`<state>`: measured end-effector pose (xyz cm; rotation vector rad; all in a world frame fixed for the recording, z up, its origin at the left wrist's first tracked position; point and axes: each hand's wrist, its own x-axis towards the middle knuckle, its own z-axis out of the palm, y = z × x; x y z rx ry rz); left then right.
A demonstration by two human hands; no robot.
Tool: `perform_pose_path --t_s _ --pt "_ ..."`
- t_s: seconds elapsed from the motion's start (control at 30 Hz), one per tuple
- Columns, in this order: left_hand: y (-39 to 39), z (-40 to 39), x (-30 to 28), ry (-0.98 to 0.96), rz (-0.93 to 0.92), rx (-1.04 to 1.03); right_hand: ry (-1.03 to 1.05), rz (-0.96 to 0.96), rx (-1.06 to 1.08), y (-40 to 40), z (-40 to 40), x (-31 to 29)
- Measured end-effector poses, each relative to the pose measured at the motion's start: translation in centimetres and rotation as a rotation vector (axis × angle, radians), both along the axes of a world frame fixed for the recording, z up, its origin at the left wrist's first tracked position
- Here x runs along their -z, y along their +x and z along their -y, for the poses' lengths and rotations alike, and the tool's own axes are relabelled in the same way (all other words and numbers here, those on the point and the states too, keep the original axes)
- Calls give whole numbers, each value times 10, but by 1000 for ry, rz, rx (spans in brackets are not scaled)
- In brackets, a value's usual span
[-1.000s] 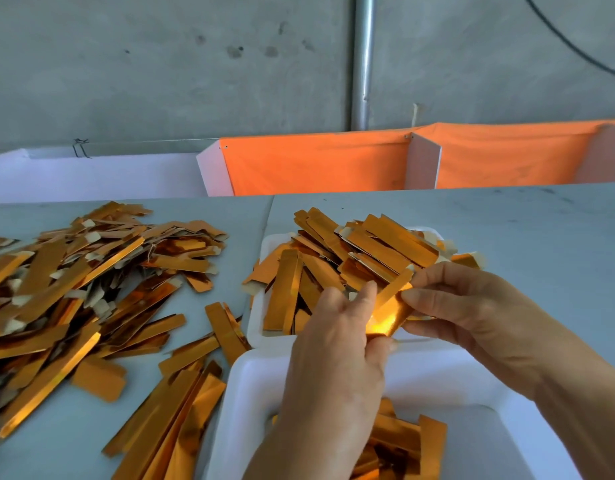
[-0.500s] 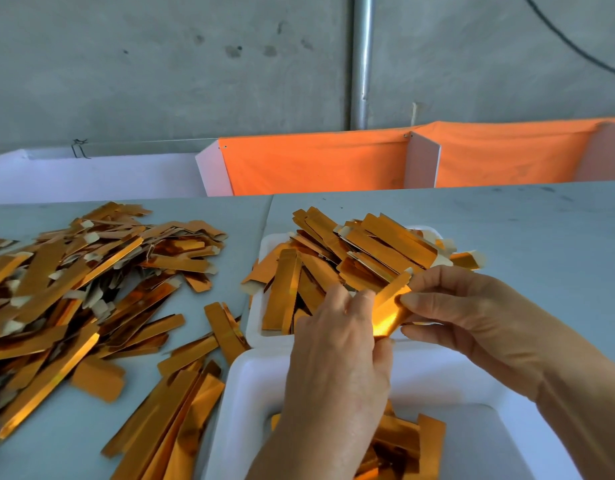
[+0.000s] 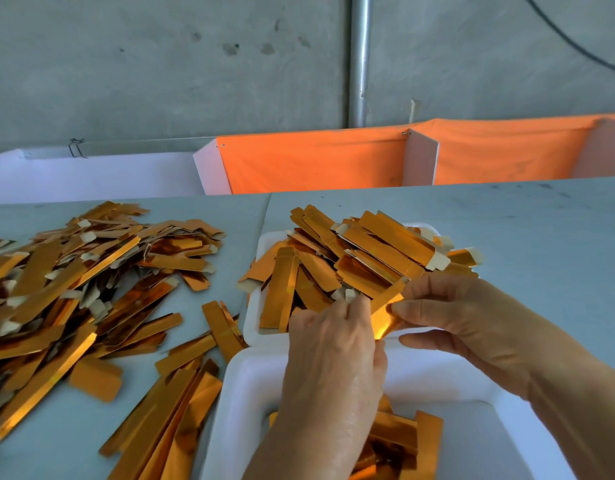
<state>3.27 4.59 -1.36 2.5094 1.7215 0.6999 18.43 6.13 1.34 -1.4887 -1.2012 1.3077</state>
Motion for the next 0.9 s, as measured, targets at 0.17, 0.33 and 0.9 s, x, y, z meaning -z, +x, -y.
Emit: perform_pose_path --t_s 0.17,0.33,0.9 --pt "-2 1 -1 -25 84 41 -3 -136 -107 2 2 2" --pt "-3 2 -3 -56 178 85 42 -209 -186 3 3 3" --pt "-6 0 -8 -343 370 122 356 70 -133 4 3 4"
